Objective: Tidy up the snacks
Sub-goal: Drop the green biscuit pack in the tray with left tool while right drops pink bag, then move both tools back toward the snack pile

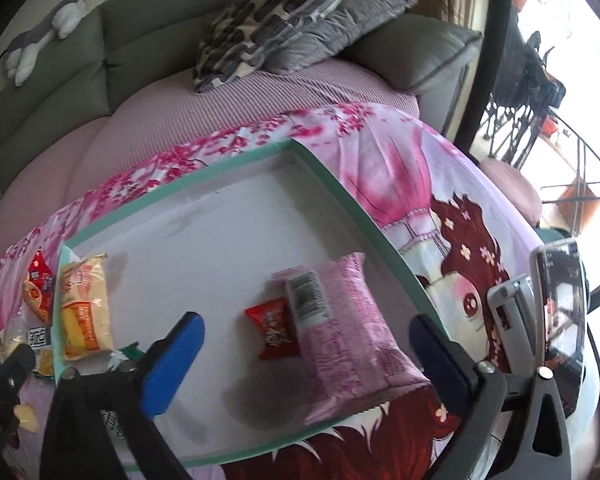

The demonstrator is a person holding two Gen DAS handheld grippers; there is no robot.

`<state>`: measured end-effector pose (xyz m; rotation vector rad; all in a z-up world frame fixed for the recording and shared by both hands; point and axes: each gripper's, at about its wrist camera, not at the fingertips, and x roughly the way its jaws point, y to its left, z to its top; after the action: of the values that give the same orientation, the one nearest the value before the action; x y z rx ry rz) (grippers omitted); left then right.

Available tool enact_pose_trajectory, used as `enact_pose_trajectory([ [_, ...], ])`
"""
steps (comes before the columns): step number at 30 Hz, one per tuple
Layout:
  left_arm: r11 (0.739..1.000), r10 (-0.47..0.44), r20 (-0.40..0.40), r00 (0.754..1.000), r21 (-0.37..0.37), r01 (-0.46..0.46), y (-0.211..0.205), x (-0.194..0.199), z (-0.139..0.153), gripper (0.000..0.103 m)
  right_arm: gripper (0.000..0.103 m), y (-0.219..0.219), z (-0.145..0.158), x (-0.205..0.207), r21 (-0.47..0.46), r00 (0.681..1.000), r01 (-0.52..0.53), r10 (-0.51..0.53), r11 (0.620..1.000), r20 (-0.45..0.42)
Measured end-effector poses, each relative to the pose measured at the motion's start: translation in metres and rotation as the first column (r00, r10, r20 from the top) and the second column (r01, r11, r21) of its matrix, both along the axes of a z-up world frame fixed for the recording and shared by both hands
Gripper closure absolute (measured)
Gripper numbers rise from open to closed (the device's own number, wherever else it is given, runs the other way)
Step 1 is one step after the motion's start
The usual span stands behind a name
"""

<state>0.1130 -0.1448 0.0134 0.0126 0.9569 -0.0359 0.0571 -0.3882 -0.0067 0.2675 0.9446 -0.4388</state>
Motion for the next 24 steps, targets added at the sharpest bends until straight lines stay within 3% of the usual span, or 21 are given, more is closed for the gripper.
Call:
enact_pose_trajectory([
  [7,0.997,0.079,0.006,0.997,0.016,-0.079,0.032,0.001,0.001,0.001,0.0,0.022,0.004,0.007,-0.017,0.997,-0.073,0.073,0.997,0.022],
  [12,0.997,0.076,0.052,0.996,0.021,-0.077,0.041,-0.007,0.012,0.001,0.0,0.035,0.009,0.01,-0.054,0.992,-0.121,0.123,0.991,0.033],
  [18,0.997,0.068,0.121,0.99,0.021,-0.071,0.053,-0.017,0.024,0.001,0.0,0.05,0.014,0.012,-0.003,0.984,-0.162,0.162,0.987,0.078],
  [24,0.994,0.099,0.14,0.985,0.036,-0.105,0.079,-0.022,0.03,0.001,0.0,0.077,0.016,0.016,-0.059,0.974,-0.211,0.215,0.976,0.075],
])
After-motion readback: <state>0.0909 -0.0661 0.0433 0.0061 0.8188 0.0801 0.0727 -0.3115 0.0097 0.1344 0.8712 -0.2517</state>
